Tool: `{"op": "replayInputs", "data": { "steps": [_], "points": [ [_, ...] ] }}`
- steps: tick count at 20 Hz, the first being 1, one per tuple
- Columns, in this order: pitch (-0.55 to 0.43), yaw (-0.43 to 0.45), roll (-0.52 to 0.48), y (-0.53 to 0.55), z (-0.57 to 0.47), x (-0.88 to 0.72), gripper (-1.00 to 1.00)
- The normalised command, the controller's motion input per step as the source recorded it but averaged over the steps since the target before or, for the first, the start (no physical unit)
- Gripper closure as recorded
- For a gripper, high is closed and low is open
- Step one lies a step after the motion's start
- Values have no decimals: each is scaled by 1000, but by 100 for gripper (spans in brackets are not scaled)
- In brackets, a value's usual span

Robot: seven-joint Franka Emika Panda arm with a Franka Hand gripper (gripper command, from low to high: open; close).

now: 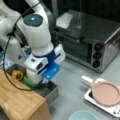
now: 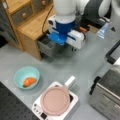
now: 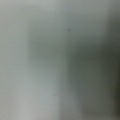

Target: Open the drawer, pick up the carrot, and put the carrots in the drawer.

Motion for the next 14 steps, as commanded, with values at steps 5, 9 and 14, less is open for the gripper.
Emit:
{"op": "replayInputs", "data": {
  "steps": [5, 9, 14],
  "points": [
    [-73, -146, 77, 145, -78, -3, -100],
    [-59, -206, 102, 151, -75, -3, -100],
    [-34, -257, 130, 182, -62, -3, -100]
  ]
}}
